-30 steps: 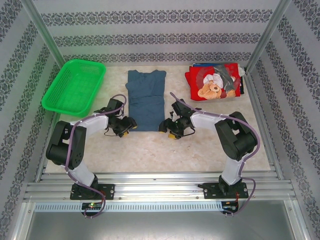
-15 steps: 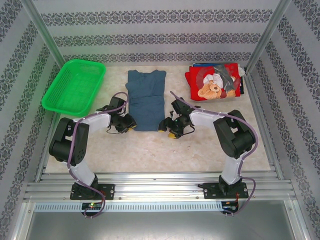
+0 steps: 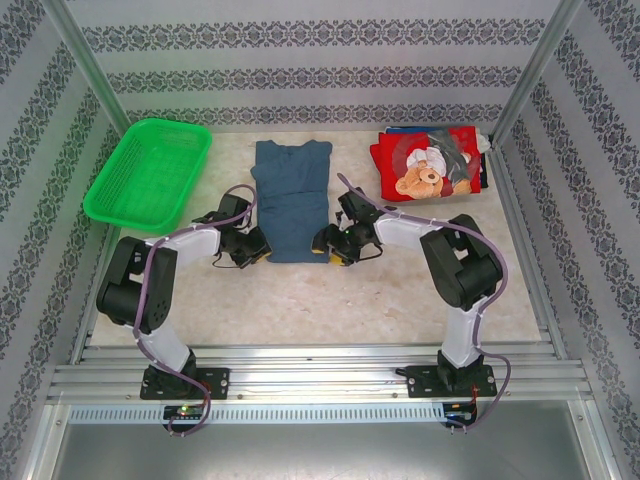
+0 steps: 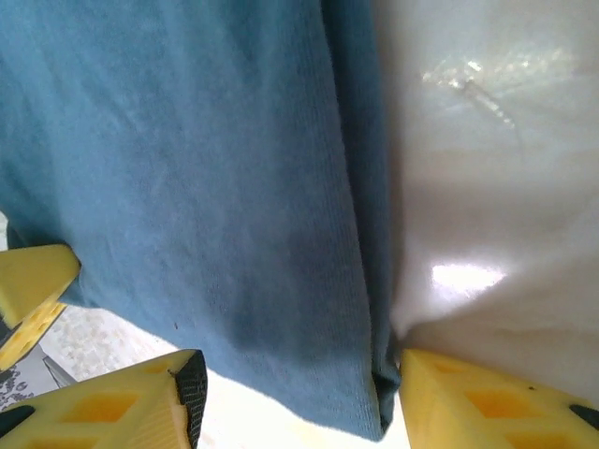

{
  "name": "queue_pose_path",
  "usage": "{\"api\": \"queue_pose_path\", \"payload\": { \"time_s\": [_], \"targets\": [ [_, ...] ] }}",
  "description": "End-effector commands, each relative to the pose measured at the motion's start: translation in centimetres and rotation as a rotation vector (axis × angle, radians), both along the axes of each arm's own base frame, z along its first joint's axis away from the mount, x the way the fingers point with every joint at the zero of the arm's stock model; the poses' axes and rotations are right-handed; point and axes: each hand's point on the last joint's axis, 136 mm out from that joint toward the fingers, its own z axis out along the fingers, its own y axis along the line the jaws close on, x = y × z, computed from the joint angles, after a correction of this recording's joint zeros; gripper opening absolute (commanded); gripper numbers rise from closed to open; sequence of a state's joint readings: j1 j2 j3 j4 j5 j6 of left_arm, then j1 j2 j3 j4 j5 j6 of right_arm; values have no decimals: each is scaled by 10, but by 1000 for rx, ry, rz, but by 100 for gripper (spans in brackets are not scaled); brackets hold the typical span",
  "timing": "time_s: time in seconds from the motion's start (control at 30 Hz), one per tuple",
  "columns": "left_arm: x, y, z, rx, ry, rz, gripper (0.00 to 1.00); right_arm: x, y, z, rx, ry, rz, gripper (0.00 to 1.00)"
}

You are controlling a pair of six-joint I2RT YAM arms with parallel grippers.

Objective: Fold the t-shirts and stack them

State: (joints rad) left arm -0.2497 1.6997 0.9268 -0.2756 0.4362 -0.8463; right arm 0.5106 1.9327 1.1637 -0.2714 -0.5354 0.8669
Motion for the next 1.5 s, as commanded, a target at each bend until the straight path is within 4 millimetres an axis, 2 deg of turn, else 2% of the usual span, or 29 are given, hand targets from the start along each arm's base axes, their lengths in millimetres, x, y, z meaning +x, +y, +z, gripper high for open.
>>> {"api": "queue_pose_path", "payload": {
  "time_s": [0.0, 0.1, 0.23, 0.3, 0.33, 0.4, 0.5, 0.73, 0.87, 1.03, 1.17, 1.47],
  "targets": [
    [-2, -4, 8, -4, -32, -12, 8, 1, -1, -12, -29, 20, -21, 53],
    [-3, -4, 9, -6, -33, -10, 7, -1, -1, -16, -30, 31, -24, 44],
    [-7, -5, 11, -15, -34, -20, 5, -3, 0, -14, -28, 38, -25, 13],
    [-12, -4, 15, -17, -36, -29, 4, -6, 1, -6, -17, 27, -20, 2],
    [-16, -4, 18, -18, -39, -36, 4, -9, 0, -1, -15, 22, -17, 0],
    [-26, 1, 23, 5, -43, -55, 4, -19, 0, 7, -12, 21, -6, 0],
    [-47, 11, 31, 65, -38, -89, 3, -43, 6, 17, -5, 37, 17, 0],
    [-113, 29, 48, 70, -19, -65, 3, -103, 24, 32, -4, 76, 23, 0],
    [-137, 32, 61, 31, -27, -34, 3, -122, 31, 48, -10, 56, 22, 0],
    [-141, 31, 89, 7, -70, -36, 3, -125, 28, 75, -20, 14, 15, 0],
    [-131, 23, 115, -40, -112, -48, 3, -120, 31, 99, -13, -19, 32, 0],
    [-102, 12, 147, -107, -170, -53, 3, -98, 36, 132, 19, -82, 33, 0]
  ]
}}
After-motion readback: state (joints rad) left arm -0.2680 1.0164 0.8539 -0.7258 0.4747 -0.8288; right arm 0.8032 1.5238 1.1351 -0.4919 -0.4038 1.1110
